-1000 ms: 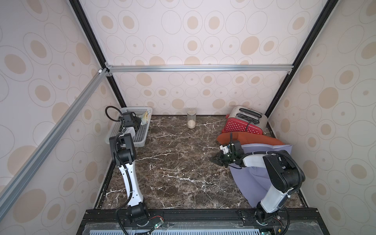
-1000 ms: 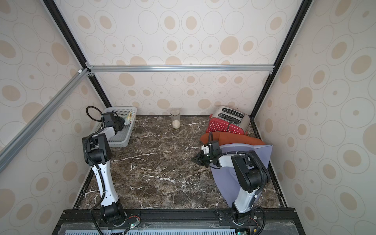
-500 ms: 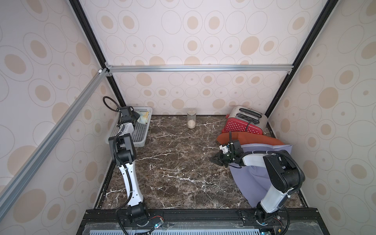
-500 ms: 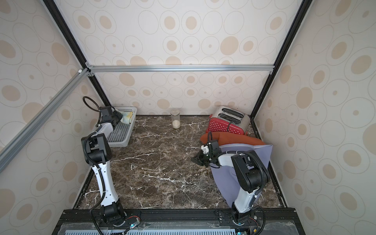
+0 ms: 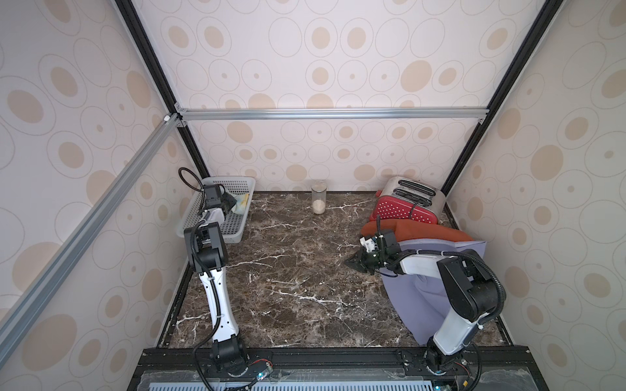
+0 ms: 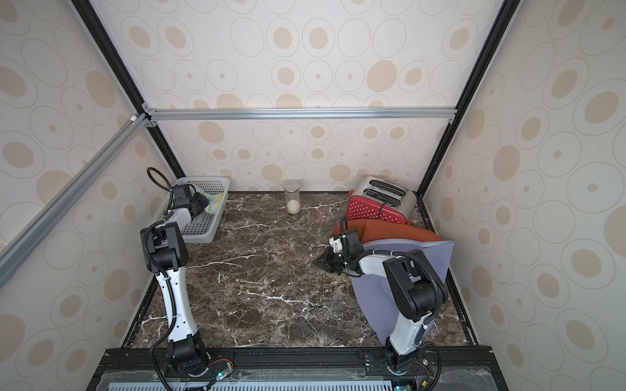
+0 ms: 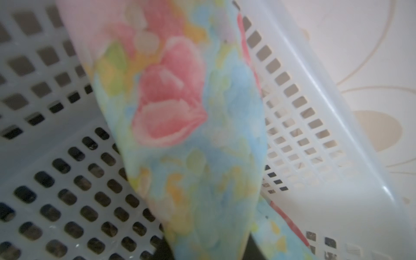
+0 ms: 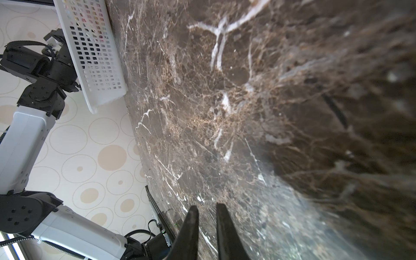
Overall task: Roll up the skirts
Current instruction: Place the skirt in the basket, then pick up the skirt from the center of the board.
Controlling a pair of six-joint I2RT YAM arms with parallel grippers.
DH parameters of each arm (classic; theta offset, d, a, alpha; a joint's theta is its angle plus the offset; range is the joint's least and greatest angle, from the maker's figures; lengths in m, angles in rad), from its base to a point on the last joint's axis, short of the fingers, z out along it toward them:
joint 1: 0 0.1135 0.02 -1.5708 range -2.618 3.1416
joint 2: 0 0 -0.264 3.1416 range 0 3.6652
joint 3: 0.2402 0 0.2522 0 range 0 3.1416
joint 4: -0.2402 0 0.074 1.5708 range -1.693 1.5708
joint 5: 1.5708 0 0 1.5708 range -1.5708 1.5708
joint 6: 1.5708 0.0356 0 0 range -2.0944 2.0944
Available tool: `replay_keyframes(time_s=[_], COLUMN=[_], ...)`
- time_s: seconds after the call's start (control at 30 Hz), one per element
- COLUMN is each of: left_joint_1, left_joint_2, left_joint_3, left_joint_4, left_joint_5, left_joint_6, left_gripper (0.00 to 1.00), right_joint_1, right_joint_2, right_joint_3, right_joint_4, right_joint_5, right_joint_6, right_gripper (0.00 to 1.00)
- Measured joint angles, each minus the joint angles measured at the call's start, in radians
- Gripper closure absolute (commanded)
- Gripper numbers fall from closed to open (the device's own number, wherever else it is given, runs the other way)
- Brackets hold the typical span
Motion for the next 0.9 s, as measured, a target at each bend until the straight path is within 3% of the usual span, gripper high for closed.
replay_keyframes(time_s=[0.07,0.23,0.6,0.77,0.9], left_joint_1=[0.0,0.0,0.0,-0.009,-0.058], left_joint_2=[0.0,-0.059,-0.298,-0.522,-0.684], left_joint_3=[-0.017,-0.082,-0.139,-0.25,-0.267], left_joint_4=[-0.007,-0.01,-0.219,-0.281,-0.345], left_joint_5=[0.012,0.007,-0.122,-0.175,-0.192], left_joint_6=[0.0,-0.023,-0.071,-0.075,-0.06], left_gripper=[0.32,0.01,0.01,0.01,0.01], right_joint_1=[0.0,0.006,0.006,-0.003,-0.081], right_joint_2=[0.0,0.0,-0.114,-0.257,-0.347], right_joint_3=[0.0,0.002,0.102,0.194,0.25], right_joint_4=[0.0,-0.005,-0.185,-0.421,-0.609], right_joint_5=[0.0,0.001,0.105,0.331,0.518], right_joint_6=[0.002,0.005,-0.083,-0.173,-0.199], right_gripper=[0.82,0.82,0.76,0.77,0.76])
